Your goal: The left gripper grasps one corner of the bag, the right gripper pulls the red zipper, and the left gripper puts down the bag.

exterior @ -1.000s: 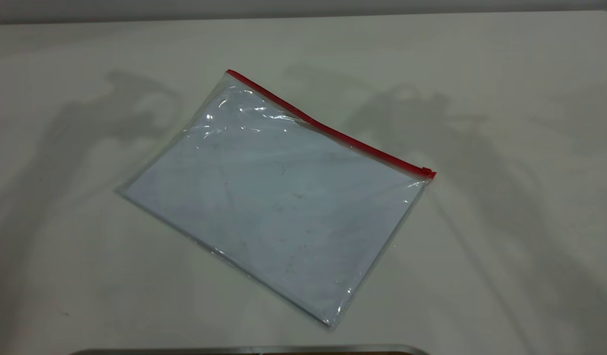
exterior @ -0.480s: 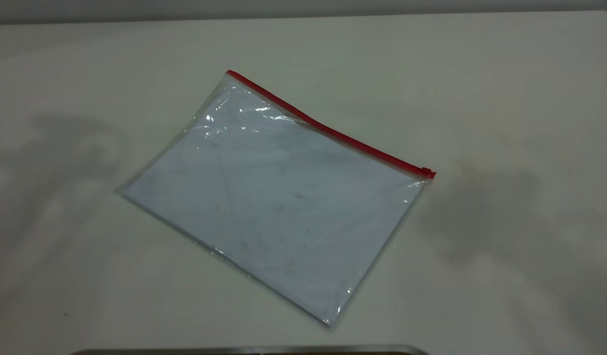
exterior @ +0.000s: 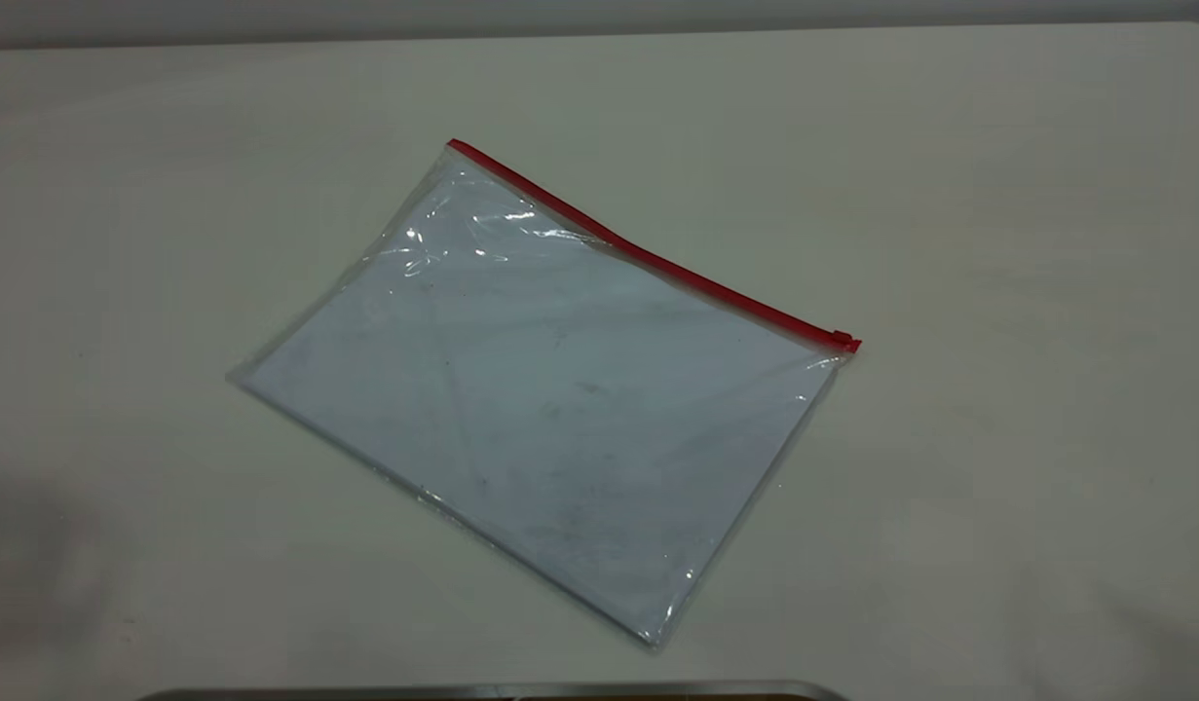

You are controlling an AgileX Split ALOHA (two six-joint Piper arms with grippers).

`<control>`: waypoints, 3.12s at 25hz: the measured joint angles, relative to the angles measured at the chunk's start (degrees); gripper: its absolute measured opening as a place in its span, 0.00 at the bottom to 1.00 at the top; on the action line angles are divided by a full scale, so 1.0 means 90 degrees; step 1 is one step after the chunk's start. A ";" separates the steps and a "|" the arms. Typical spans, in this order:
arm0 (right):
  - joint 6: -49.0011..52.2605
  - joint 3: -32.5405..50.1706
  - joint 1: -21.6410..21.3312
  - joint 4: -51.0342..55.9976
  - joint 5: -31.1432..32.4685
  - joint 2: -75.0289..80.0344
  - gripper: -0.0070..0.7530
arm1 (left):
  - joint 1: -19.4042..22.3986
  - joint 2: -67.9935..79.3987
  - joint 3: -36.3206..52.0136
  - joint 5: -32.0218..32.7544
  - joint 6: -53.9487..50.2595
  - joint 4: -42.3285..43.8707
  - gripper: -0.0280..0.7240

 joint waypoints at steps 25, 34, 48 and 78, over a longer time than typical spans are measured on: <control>0.0302 0.4112 0.0000 -0.0252 0.0095 -0.4351 0.75 | 0.0000 -0.4732 0.4227 0.0000 0.0314 -0.0418 0.81; 0.0353 0.4134 0.0000 -0.0238 0.0026 -0.4359 0.75 | 0.0000 -0.4803 0.4512 -0.0013 0.0319 -0.0427 0.81; 0.0353 0.4134 0.0000 -0.0233 0.0026 -0.4359 0.75 | 0.0000 -0.4803 0.4655 -0.0115 0.0312 -0.0395 0.81; 0.0353 0.4134 0.0000 -0.0233 0.0026 -0.4359 0.51 | 0.0792 -0.6196 0.4755 -0.0213 0.0318 -0.0395 0.81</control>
